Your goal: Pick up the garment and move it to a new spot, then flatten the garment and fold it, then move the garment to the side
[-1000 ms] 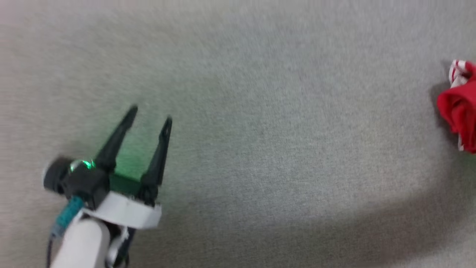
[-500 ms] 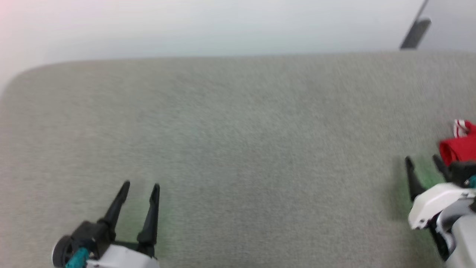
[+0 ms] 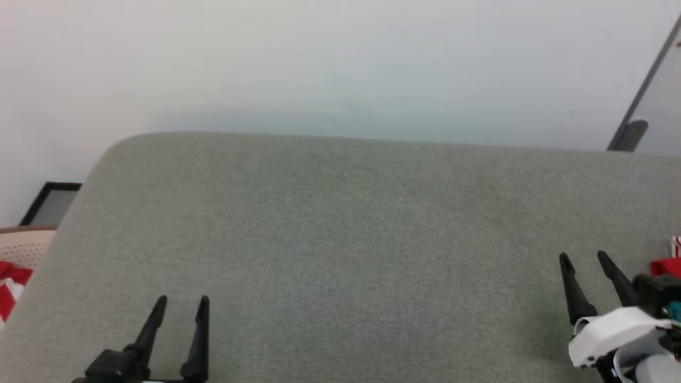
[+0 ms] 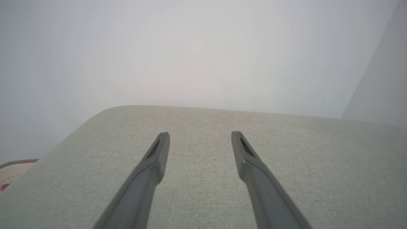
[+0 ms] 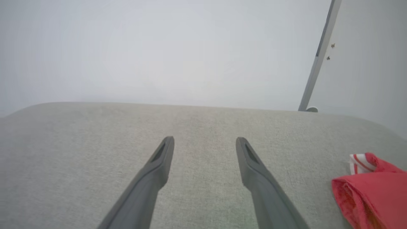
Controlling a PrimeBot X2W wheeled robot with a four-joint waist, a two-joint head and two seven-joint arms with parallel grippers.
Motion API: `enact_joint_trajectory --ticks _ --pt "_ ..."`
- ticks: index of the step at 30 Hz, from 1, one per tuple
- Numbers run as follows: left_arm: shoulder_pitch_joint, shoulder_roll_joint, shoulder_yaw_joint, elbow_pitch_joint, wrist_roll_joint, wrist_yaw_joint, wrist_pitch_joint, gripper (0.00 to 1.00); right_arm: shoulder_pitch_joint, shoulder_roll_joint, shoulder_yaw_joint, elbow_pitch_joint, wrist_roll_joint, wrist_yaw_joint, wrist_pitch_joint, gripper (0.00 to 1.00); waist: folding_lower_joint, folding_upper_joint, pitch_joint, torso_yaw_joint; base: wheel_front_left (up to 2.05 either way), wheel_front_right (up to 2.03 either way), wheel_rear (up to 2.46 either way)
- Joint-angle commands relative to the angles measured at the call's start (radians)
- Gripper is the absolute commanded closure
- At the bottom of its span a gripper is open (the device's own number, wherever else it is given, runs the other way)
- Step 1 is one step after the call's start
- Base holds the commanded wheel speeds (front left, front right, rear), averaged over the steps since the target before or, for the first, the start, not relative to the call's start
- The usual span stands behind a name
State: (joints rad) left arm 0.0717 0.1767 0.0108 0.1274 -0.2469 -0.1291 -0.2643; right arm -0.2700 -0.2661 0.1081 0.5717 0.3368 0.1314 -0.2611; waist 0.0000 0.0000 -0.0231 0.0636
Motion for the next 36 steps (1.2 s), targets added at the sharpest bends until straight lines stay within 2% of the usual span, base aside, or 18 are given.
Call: enact_joint_trajectory --ticks 1,7,19,28,36 --pt "0.015 -0.006 0.012 -0.004 0.0 -0.001 0.001 0.0 0.045 0.013 -0.03 -0.06 0.006 -0.002 -0.005 0.0 0.0 0.0 -0.032 0.025 0.0 0.0 0.0" --pt "0.026 -0.009 0.012 -0.018 -0.003 -0.001 0.001 0.0 0.168 0.047 -0.104 -0.217 -0.014 -0.002 -0.005 0.0 0.0 0.0 -0.054 0.041 0.0 0.0 0.0" --pt "0.081 -0.001 0.008 -0.088 -0.009 -0.001 0.001 0.0 0.357 0.117 -0.22 -0.401 -0.028 -0.002 -0.005 0.0 0.0 0.0 -0.066 0.059 0.0 0.0 0.0" --pt "0.126 -0.007 0.014 -0.136 -0.003 -0.001 0.001 0.0 0.448 0.164 -0.266 -0.476 -0.035 -0.002 -0.005 0.0 0.0 0.0 -0.068 0.062 0.0 0.0 0.0" --pt "0.117 0.003 -0.004 -0.13 -0.014 -0.001 0.001 0.0 0.451 0.172 -0.255 -0.491 -0.039 -0.002 -0.004 0.0 0.0 0.0 -0.075 0.062 0.0 0.0 0.0"
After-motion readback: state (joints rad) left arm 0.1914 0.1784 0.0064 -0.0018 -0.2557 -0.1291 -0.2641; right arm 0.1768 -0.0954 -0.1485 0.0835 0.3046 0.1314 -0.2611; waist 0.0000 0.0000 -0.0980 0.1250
